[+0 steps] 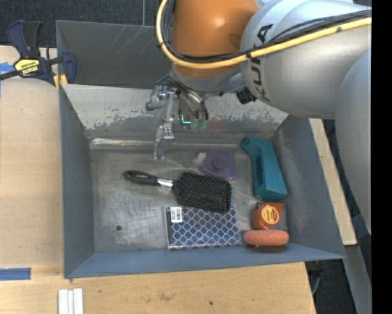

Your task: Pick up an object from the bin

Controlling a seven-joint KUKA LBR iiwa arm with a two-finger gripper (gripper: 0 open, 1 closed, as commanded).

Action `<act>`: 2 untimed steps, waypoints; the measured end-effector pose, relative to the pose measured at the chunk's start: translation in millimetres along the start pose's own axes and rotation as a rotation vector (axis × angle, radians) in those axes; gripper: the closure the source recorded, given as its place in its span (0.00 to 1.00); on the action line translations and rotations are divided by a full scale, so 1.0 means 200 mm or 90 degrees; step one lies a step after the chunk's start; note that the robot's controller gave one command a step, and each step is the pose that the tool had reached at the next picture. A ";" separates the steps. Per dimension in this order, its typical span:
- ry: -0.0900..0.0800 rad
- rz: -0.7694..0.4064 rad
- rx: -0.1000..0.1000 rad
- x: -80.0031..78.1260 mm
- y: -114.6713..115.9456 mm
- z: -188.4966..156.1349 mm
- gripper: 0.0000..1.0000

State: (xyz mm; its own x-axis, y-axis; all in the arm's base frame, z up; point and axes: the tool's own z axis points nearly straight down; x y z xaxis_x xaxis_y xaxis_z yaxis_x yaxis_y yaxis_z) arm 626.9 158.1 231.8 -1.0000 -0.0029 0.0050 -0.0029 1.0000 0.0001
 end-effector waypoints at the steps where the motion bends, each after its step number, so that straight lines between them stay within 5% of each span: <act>1: -0.006 0.002 -0.001 -0.01 0.00 -0.03 0.00; 2: -0.007 -0.051 0.000 0.08 -0.18 0.32 0.00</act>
Offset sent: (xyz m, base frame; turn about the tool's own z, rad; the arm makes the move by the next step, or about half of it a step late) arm -0.0439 -0.0831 -0.1618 -0.1851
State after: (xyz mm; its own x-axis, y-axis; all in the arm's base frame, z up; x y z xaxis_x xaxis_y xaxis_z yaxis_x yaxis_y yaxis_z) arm 609.8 122.5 167.0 -0.9966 -0.0823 -0.0065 -0.0823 0.9966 0.0005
